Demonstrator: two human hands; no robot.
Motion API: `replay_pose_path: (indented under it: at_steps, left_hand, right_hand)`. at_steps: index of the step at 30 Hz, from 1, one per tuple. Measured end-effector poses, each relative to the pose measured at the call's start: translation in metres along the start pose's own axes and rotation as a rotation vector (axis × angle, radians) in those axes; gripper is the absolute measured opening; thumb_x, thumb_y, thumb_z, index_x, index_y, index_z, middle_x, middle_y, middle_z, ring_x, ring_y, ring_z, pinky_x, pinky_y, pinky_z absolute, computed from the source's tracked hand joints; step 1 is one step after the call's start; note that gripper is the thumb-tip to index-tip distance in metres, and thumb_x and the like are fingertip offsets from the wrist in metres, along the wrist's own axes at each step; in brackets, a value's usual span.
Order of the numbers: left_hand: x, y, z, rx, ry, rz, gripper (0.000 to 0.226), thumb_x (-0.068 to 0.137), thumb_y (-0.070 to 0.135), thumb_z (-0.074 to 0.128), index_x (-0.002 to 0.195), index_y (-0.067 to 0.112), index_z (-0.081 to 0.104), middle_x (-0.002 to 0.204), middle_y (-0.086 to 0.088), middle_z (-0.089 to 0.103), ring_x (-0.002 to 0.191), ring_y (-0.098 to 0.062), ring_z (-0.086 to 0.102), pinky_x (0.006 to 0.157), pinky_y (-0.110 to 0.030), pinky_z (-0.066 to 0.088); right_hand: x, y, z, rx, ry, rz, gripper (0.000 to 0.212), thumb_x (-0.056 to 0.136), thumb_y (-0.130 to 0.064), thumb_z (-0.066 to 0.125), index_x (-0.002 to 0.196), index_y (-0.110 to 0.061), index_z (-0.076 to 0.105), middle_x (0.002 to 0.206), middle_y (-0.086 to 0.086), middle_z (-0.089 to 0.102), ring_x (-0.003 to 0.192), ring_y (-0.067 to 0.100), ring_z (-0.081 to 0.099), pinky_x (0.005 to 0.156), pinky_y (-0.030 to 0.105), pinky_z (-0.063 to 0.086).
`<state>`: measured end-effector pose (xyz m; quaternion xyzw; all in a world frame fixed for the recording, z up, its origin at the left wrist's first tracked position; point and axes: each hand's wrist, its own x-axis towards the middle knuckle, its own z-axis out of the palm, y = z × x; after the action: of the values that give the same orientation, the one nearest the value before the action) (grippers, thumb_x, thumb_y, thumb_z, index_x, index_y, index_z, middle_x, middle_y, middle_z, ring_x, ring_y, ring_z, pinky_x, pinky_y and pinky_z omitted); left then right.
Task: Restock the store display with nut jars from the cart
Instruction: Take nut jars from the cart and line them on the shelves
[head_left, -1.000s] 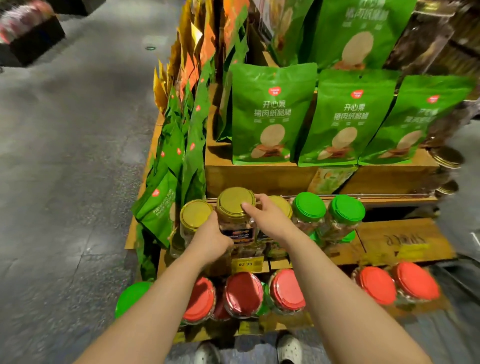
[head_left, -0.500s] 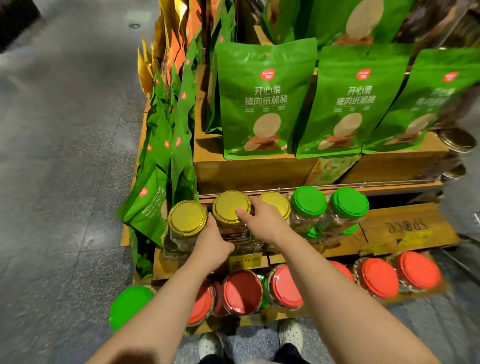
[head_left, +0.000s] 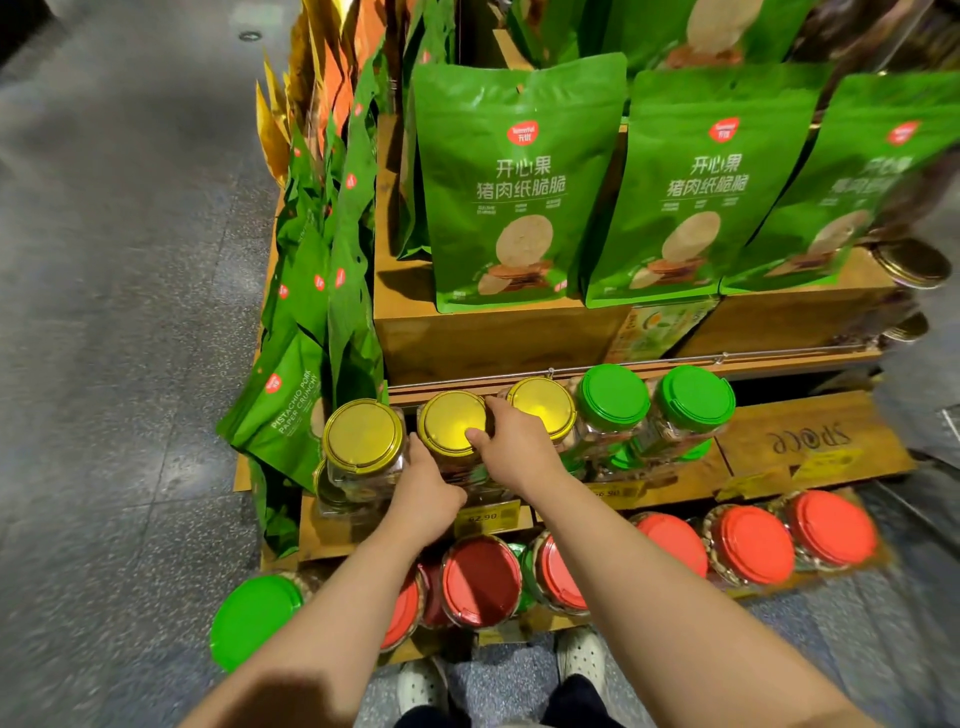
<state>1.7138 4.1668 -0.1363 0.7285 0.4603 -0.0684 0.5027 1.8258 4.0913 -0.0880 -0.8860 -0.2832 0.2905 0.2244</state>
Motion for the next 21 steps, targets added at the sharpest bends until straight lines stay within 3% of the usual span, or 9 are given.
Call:
replay_pose_path:
  at_steps: [3,6,9,12,15,17,19,21]
  left_hand:
    - [0.003,0.000,0.001,0.005,0.007,0.002,0.110,0.083,0.002,0.069,0.162,0.015,-0.006,0.156,-0.022,0.039,0.132,-0.039,0.050,0.109,-0.050,0.045]
    - [0.003,0.001,0.000,-0.007,0.010,-0.015,0.109,0.084,0.003,0.070,0.162,0.014,-0.006,0.149,-0.026,0.045,0.126,-0.039,0.056,0.101,-0.045,0.051]
    - [-0.001,0.006,-0.003,0.000,0.017,-0.004,0.103,0.085,0.005,0.070,0.161,0.010,0.002,0.142,-0.027,0.052,0.108,-0.034,0.063,0.078,-0.035,0.053]
    - [-0.006,0.011,-0.007,0.038,0.022,0.028,0.111,0.087,0.006,0.070,0.161,0.012,-0.013,0.145,-0.024,0.049,0.102,-0.029,0.064,0.065,-0.025,0.045]
    - [-0.015,0.016,-0.014,0.126,0.020,0.091,0.115,0.086,0.007,0.071,0.161,0.014,-0.017,0.163,-0.021,0.026,0.122,-0.033,0.059,0.077,-0.029,0.054]
    - [-0.022,0.020,-0.019,0.187,0.013,0.119,0.116,0.085,0.010,0.074,0.161,0.015,-0.014,0.169,-0.014,0.011,0.134,-0.034,0.050,0.093,-0.036,0.055]
    - [-0.029,0.022,-0.026,0.221,0.008,0.158,0.117,0.084,0.014,0.077,0.163,0.016,-0.010,0.170,-0.011,0.008,0.145,-0.034,0.038,0.111,-0.045,0.044]
    - [-0.036,0.022,-0.034,0.246,0.005,0.213,0.115,0.084,0.021,0.080,0.164,0.017,-0.002,0.169,-0.012,0.012,0.151,-0.032,0.028,0.119,-0.045,0.034]
  right_hand:
    - [-0.001,0.000,0.003,-0.008,0.028,-0.001,0.055,0.102,-0.030,0.060,0.150,-0.010,0.043,0.134,0.016,0.064,0.124,0.034,0.059,0.097,0.038,0.048]
    - [-0.002,-0.001,0.005,-0.011,0.056,0.001,0.056,0.101,-0.031,0.062,0.150,-0.011,0.044,0.133,0.015,0.065,0.123,0.034,0.060,0.096,0.038,0.049]
    - [-0.001,-0.001,0.007,-0.007,0.073,0.012,0.058,0.100,-0.032,0.064,0.151,-0.013,0.044,0.133,0.016,0.065,0.124,0.035,0.059,0.096,0.038,0.049]
    - [0.000,-0.001,0.007,-0.001,0.093,0.006,0.055,0.097,-0.031,0.068,0.147,-0.017,0.049,0.132,0.014,0.066,0.121,0.034,0.061,0.094,0.037,0.050]
    - [-0.005,-0.003,0.003,0.026,0.107,0.009,0.061,0.096,-0.031,0.069,0.151,-0.018,0.046,0.139,0.013,0.062,0.127,0.032,0.059,0.099,0.037,0.049]
    - [-0.010,-0.004,-0.001,0.041,0.117,0.007,0.062,0.096,-0.032,0.069,0.152,-0.017,0.045,0.144,0.010,0.059,0.132,0.029,0.056,0.106,0.038,0.045]
    - [-0.018,-0.005,-0.008,0.056,0.122,-0.009,0.059,0.096,-0.033,0.069,0.149,-0.015,0.049,0.145,0.007,0.059,0.132,0.026,0.056,0.109,0.038,0.044]
    - [-0.029,-0.006,-0.017,0.075,0.137,-0.021,0.055,0.096,-0.034,0.070,0.144,-0.014,0.055,0.141,0.005,0.062,0.129,0.024,0.058,0.108,0.039,0.046]
